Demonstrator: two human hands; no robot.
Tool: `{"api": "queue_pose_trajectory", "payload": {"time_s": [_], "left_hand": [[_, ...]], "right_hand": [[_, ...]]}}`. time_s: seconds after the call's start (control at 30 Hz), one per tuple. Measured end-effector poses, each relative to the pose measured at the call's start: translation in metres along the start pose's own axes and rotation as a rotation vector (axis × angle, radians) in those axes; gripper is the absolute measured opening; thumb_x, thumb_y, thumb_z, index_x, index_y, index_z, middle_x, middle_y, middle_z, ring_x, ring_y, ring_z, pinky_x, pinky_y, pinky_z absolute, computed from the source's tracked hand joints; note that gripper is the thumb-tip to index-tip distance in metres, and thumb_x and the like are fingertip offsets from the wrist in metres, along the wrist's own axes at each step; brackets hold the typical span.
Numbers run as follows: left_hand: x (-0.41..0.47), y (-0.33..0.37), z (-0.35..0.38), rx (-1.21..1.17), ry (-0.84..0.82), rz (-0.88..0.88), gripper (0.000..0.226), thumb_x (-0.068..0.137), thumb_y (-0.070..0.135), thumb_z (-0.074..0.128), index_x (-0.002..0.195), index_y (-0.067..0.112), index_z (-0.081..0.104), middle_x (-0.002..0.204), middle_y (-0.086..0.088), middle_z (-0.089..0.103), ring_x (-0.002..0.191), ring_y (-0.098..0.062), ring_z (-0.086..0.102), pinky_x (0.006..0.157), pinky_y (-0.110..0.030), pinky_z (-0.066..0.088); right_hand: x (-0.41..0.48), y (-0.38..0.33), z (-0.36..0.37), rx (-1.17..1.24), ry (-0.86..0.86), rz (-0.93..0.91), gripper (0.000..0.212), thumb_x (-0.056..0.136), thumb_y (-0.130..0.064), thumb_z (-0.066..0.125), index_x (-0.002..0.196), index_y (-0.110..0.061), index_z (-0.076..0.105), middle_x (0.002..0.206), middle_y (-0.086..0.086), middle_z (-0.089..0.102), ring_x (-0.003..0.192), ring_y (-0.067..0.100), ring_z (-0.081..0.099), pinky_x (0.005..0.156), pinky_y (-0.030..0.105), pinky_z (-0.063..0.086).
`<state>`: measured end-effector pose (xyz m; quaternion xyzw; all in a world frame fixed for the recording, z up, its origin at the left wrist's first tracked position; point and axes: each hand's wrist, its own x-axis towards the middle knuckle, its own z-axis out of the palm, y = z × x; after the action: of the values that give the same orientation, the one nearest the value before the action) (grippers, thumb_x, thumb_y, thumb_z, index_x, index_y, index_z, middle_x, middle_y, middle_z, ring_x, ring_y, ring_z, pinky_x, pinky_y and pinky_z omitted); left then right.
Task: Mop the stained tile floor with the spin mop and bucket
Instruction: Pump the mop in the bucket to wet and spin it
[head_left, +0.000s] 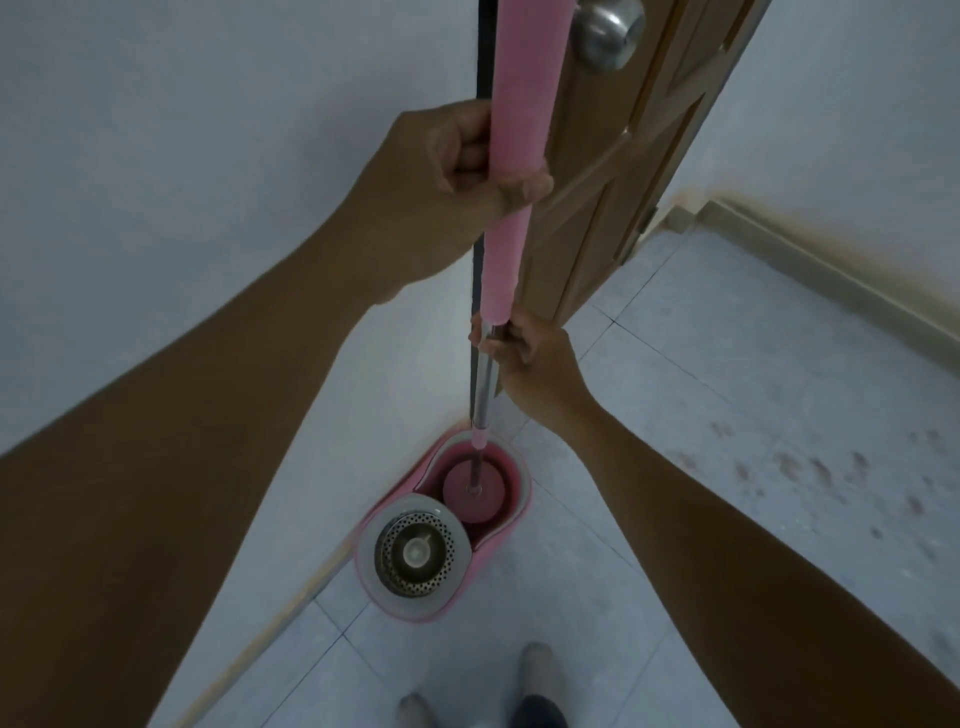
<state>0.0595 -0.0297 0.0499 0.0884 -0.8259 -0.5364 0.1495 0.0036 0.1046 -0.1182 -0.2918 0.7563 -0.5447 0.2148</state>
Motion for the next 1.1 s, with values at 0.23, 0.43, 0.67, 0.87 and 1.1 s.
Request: {"api": "queue_pose_trajectory", "payload": {"time_s": [0.23,0.43,0.67,0.87,1.1], "left_hand": [[0.013,-0.025,0.029,0.058,0.023,-0.062,0.049,0.084,0.025,0.075,0.128,0.011,0.058,0.111,0.003,0.071,0.098,-0.006,0.069,0.087,-0.021,0.057],[0.017,-0.044,0.044,0.104,0.01,-0.13,0.05,0.082,0.027,0.077,0.127,0.013,0.059,0.112,0.006,0.069,0.097,-0.007,0.069,0.084,-0.017,0.056],[0.003,-0.07,0.046,0.072,0.005,-0.229,0.046,0.079,0.023,0.079,0.12,0.011,0.063,0.108,0.005,0.072,0.095,-0.008,0.071,0.09,-0.026,0.057],[0.001,-0.08,0.037,0.137,-0.004,-0.297,0.041,0.08,0.023,0.078,0.119,0.015,0.065,0.104,0.008,0.071,0.094,-0.007,0.07,0.091,-0.022,0.055],[-0.034,-0.08,0.042,0.046,0.055,-0.299,0.048,0.074,0.023,0.082,0.118,0.009,0.067,0.108,-0.001,0.075,0.095,-0.011,0.073,0.092,-0.034,0.057]], "right_hand": [[0.004,0.036,0.001,-0.085,0.043,-0.004,0.025,0.093,0.0,0.053,0.115,-0.006,0.064,0.102,-0.003,0.072,0.099,0.004,0.068,0.089,0.018,0.053],[0.013,0.06,-0.003,-0.116,-0.013,0.067,0.022,0.092,0.004,0.056,0.111,-0.003,0.065,0.095,-0.008,0.069,0.083,-0.017,0.062,0.075,0.004,0.048],[0.013,0.074,0.01,-0.097,-0.085,0.162,0.024,0.092,0.001,0.059,0.113,-0.007,0.067,0.101,-0.006,0.07,0.088,-0.007,0.064,0.082,0.004,0.047],[0.025,0.076,0.016,-0.054,-0.163,0.296,0.028,0.09,-0.003,0.063,0.118,-0.009,0.066,0.105,-0.007,0.069,0.093,0.004,0.063,0.069,0.0,0.045],[-0.005,0.093,0.022,-0.055,-0.22,0.365,0.037,0.083,-0.014,0.073,0.118,-0.019,0.066,0.111,-0.006,0.072,0.106,0.009,0.067,0.098,0.031,0.052]]}}
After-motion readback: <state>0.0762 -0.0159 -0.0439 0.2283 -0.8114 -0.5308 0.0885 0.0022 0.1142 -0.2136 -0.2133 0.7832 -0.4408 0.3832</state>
